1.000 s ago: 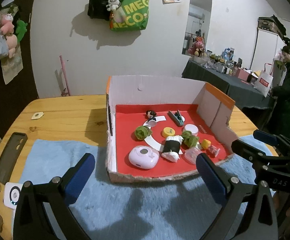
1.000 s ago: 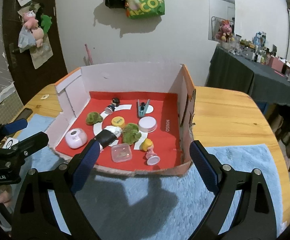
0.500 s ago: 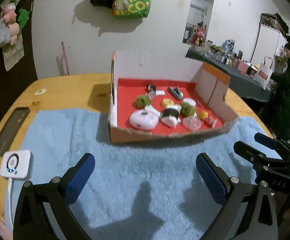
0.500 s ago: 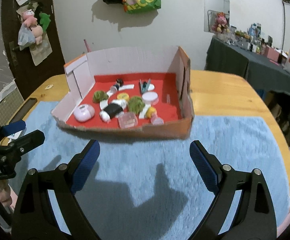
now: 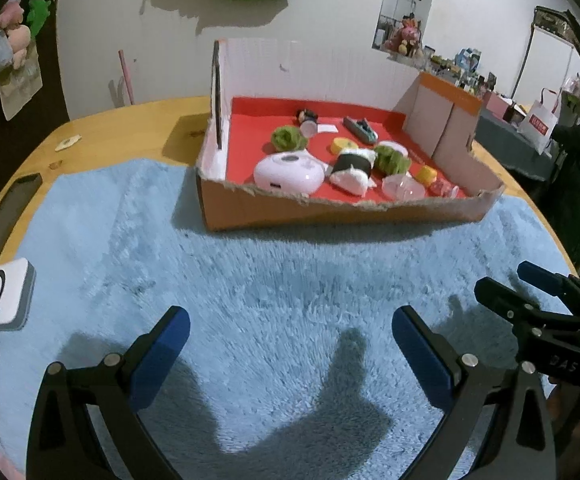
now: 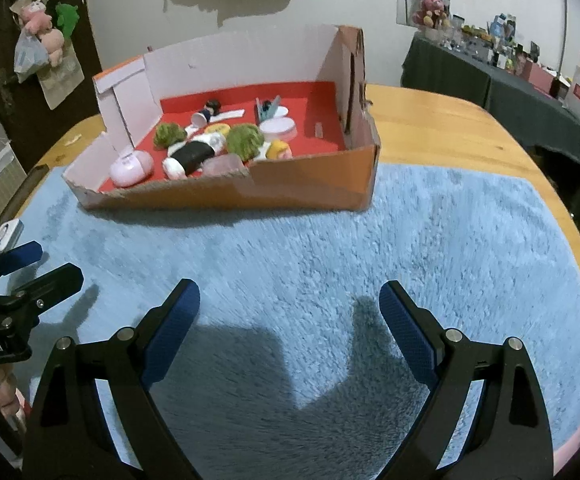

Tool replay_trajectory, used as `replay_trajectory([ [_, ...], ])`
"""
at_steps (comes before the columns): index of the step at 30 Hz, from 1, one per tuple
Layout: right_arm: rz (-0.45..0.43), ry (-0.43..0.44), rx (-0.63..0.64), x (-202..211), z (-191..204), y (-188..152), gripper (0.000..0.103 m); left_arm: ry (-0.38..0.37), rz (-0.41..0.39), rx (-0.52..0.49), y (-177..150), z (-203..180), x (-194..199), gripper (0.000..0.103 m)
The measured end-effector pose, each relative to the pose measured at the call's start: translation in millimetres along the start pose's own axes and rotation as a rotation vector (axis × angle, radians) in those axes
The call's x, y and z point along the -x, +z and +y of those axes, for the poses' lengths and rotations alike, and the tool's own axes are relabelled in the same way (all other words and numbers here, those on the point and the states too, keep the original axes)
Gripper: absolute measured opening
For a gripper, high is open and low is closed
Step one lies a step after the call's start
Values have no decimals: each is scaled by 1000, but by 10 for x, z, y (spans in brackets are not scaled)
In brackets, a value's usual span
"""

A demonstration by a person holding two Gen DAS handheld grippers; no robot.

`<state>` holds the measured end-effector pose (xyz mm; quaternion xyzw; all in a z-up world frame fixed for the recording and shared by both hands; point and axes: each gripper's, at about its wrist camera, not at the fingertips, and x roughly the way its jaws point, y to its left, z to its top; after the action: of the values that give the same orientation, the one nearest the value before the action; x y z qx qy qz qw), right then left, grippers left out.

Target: Organize objects

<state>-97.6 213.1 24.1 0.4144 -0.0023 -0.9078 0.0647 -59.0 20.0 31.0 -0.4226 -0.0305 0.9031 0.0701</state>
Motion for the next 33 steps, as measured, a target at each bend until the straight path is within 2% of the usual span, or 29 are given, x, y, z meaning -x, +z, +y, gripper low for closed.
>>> replay_trajectory([
  [14,26,-27,4,-96,-33,-45,92,49,23,1,-14,2,-145,103],
  [21,36,-56,31,-155,10,-38,99,100,28,-25,-14,-59,-197,103],
  [33,35,-71,10,-167,-5,-39,101,129,22,-11,-12,-43,-211,103],
])
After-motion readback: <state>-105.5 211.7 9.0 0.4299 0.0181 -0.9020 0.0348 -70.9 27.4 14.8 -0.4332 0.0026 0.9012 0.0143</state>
